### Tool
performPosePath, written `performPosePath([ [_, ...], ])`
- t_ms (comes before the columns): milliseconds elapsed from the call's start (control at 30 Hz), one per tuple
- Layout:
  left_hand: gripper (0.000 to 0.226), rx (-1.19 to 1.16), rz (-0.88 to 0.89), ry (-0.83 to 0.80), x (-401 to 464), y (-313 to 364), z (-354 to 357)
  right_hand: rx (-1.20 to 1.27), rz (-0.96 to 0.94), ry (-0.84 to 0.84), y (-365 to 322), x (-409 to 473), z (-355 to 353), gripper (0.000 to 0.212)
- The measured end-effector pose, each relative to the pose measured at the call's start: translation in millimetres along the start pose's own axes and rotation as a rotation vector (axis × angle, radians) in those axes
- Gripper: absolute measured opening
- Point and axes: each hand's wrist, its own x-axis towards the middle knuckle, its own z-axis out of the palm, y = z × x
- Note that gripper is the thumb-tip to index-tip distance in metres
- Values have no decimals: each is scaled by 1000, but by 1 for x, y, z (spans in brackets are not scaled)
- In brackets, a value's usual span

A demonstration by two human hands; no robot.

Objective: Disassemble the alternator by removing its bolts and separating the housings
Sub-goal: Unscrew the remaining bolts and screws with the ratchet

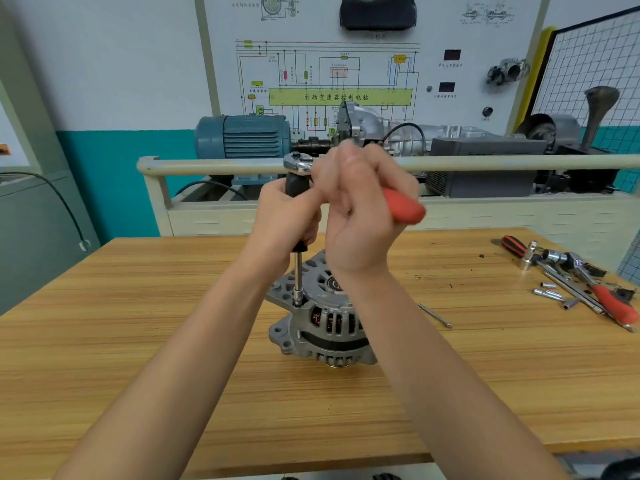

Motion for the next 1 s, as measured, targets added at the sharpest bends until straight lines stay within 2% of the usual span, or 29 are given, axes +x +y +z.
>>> performPosePath([
  [100,25,-62,26,-53,3,1,-8,400,339,90,4,20,-15,46],
  [167,21,-95,37,-92,6,2,-10,629,541,209,11,31,-28,46],
  [267,32,-175,-19,-203,6,3,-8,848,689,385,21,40,-39,44],
  [367,38,-202,-101,-299,8,6,-6,880,671,418,22,40,-40,45],
  [467,45,-158,-100,-189,8,4,-3,750,557,298,13,31,-36,47],
  [567,41,-85,-58,45,6,4,4,455,359,132,5,13,-20,50],
  [633,38,8,-14,178,6,3,10,144,121,50,2,1,-8,41],
  [700,37,23,54,171,5,2,15,-152,-112,-80,-1,-8,0,28],
  [767,43,-143,88,2,-1,3,20,-279,-208,-167,-2,-12,4,23],
  [800,44,-150,91,-55,-2,2,18,-276,-199,-155,-1,-11,4,25],
  [867,32,-15,78,-72,1,2,5,-122,-91,-58,0,-6,2,31],
  [1000,26,-176,22,-256,7,6,-17,462,346,105,3,16,-14,49],
])
